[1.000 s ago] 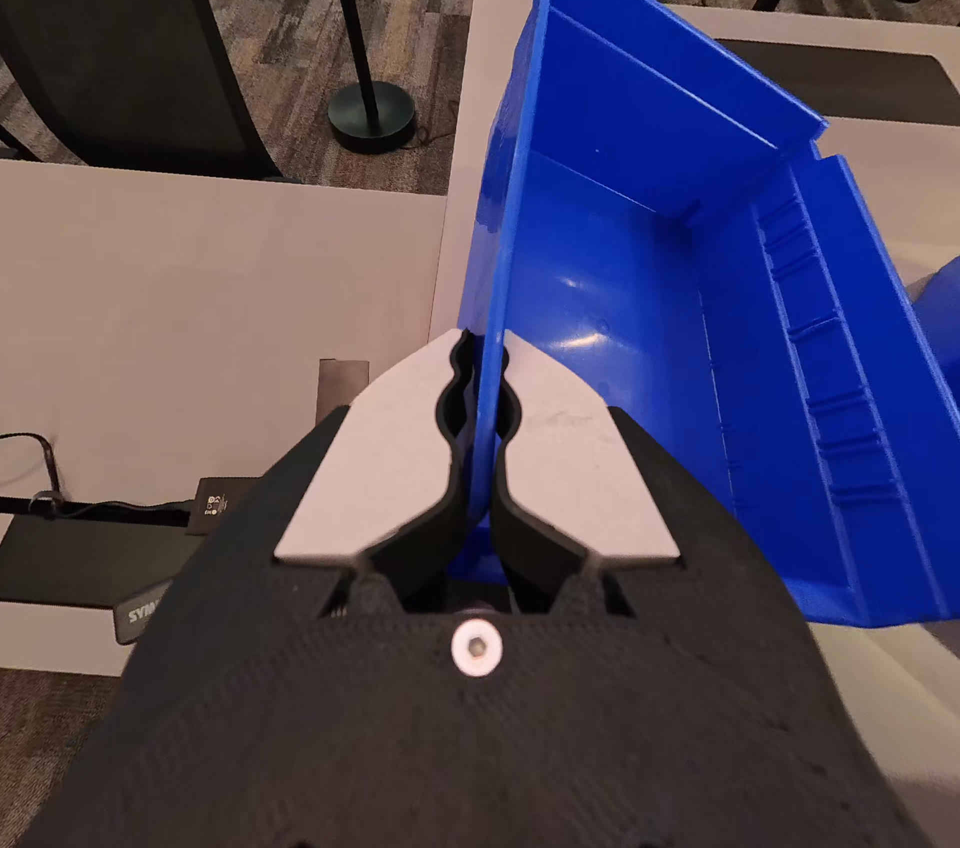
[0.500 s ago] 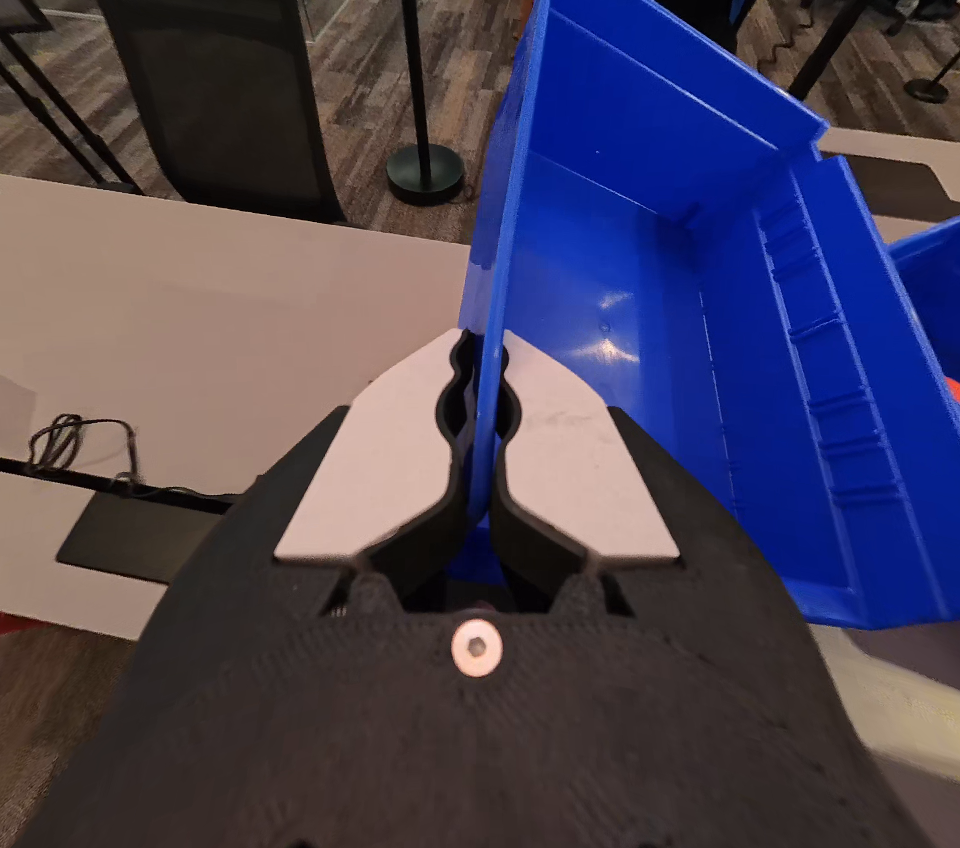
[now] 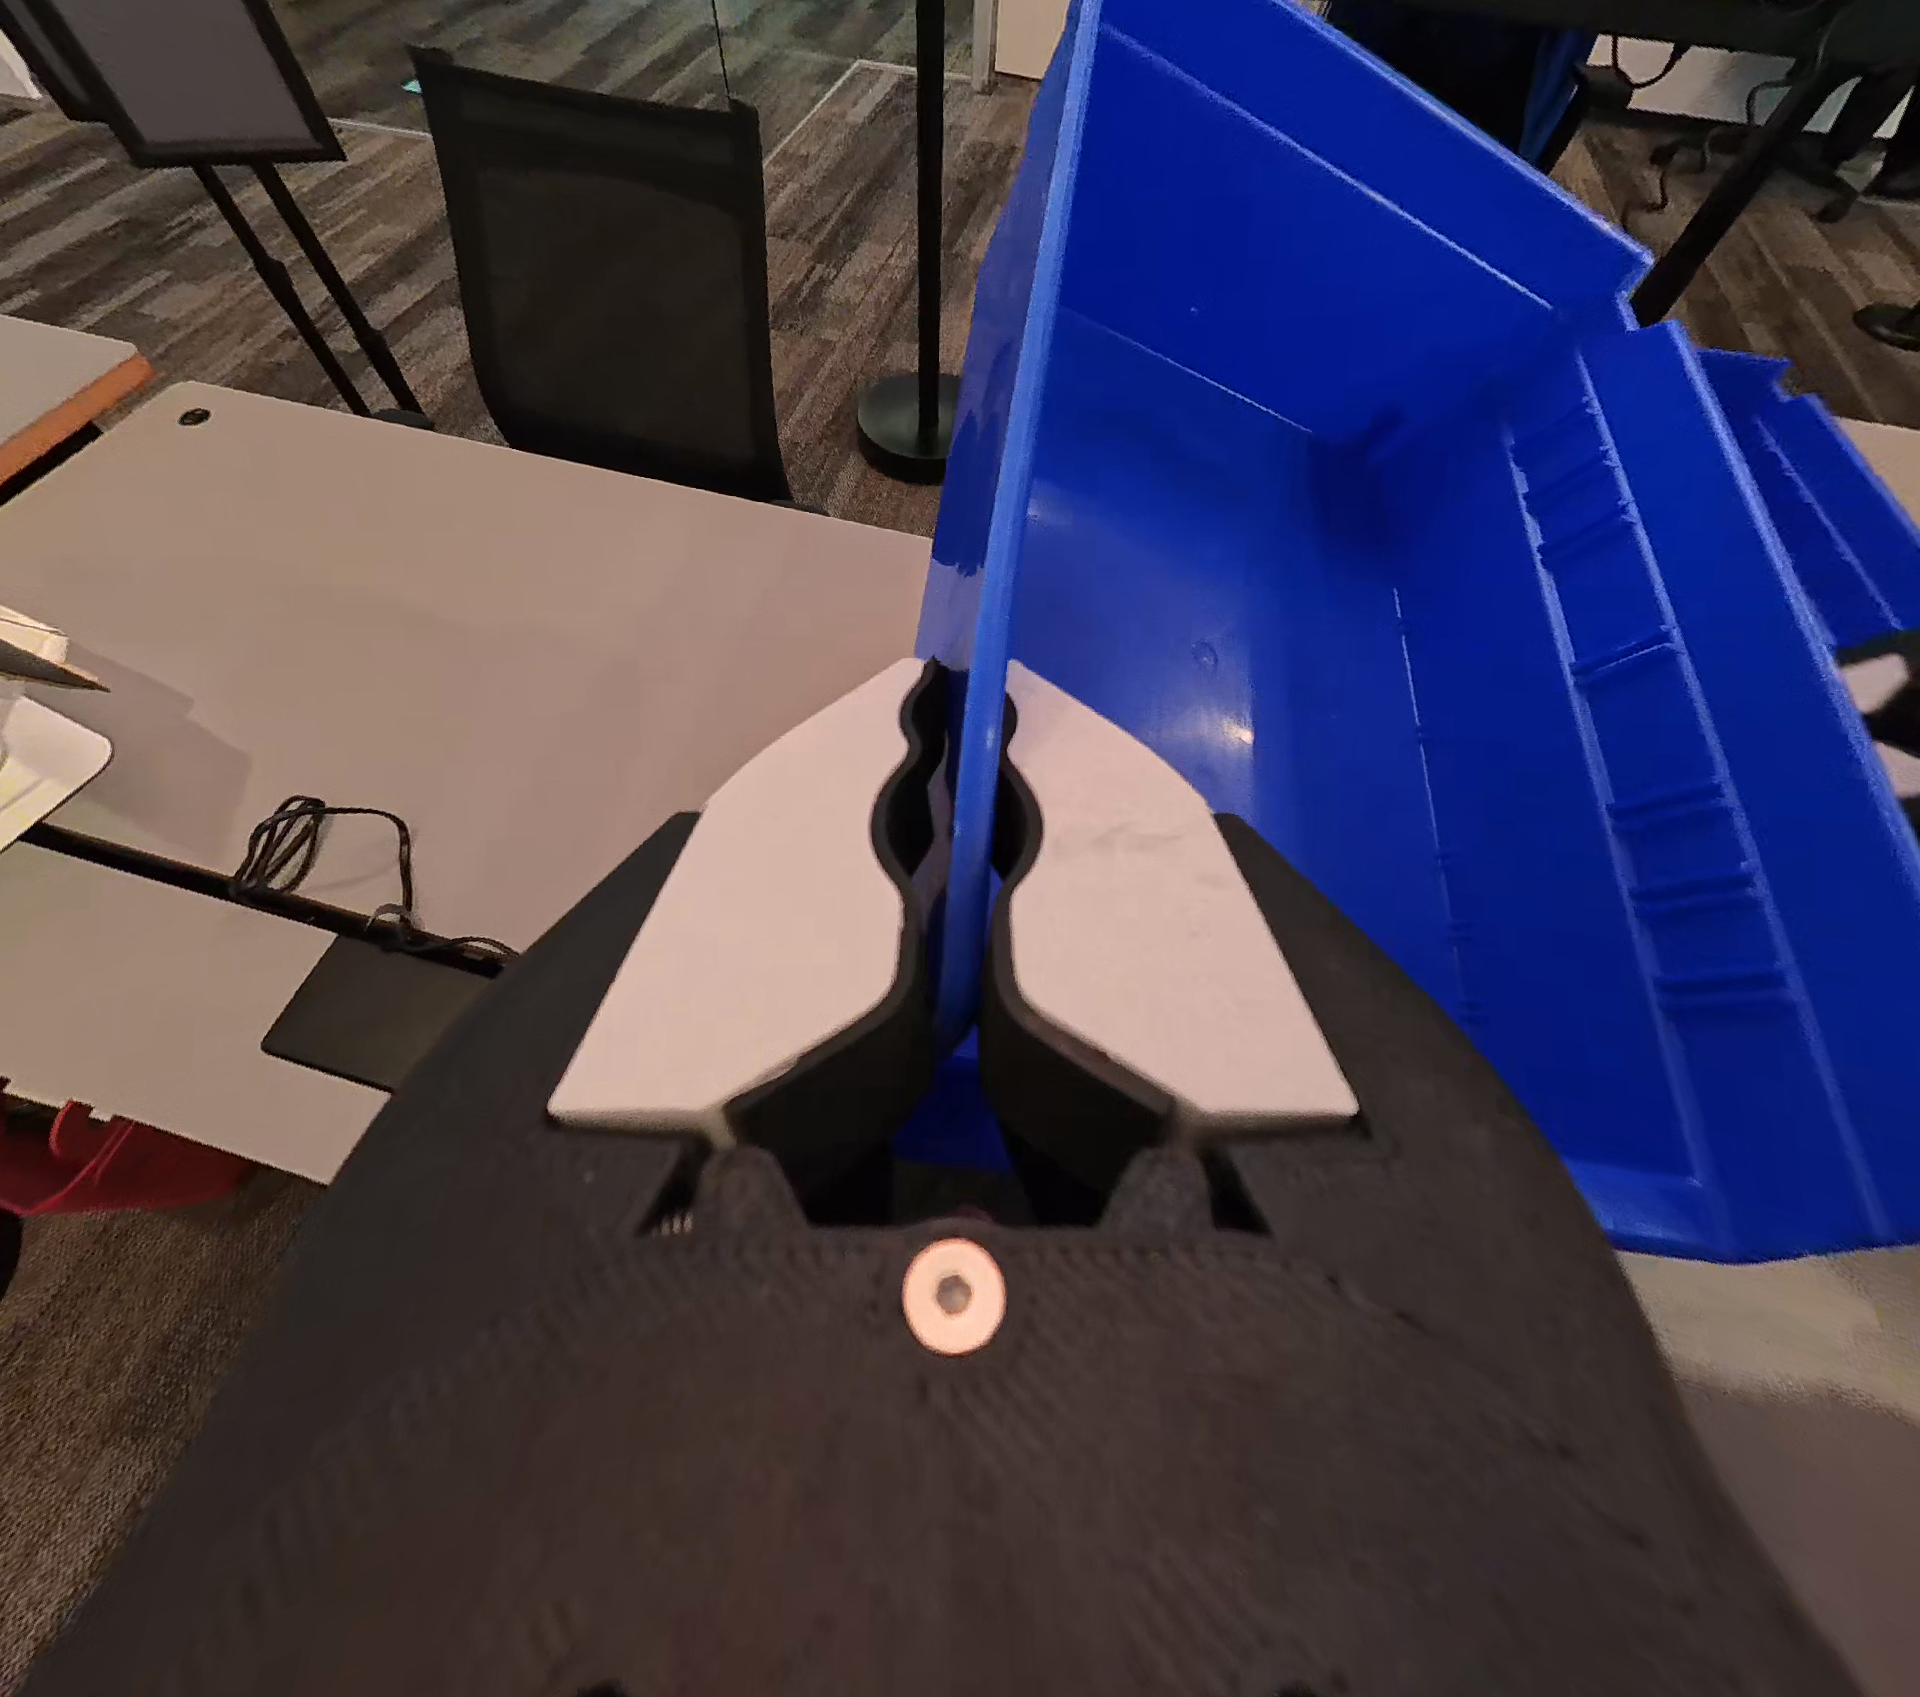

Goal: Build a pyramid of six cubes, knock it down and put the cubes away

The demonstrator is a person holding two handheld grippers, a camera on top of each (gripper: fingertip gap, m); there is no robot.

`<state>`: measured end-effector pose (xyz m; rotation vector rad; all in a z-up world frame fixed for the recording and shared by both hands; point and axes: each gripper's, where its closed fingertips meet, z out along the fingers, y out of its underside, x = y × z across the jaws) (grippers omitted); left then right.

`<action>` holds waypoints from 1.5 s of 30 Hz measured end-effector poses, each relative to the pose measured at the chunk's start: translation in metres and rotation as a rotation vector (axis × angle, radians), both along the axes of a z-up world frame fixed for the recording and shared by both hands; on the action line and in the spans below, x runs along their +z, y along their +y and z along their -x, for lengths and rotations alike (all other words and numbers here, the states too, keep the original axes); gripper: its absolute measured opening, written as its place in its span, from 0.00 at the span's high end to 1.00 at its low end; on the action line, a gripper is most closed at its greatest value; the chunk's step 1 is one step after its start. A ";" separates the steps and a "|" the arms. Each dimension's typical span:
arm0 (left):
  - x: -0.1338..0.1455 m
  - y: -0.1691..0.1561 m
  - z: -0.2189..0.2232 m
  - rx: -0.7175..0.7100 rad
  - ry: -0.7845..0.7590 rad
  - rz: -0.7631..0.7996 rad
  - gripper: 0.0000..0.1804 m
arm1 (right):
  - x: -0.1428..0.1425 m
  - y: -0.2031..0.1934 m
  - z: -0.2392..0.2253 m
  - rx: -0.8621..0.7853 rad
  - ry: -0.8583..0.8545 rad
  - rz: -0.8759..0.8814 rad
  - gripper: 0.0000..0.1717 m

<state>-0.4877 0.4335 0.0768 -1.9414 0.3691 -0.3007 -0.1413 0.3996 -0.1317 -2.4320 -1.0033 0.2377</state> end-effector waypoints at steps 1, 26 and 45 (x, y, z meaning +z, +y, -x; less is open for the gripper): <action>0.001 -0.001 0.002 0.001 -0.004 -0.001 0.97 | 0.000 0.012 0.000 -0.018 0.000 0.001 0.87; 0.057 -0.115 -0.263 -0.878 -0.091 -0.105 0.97 | 0.106 -0.259 -0.146 -0.446 0.559 -0.358 0.85; -0.140 -0.334 -0.647 -1.414 0.008 0.239 0.98 | 0.053 -0.541 -0.295 -1.353 0.513 -0.542 0.40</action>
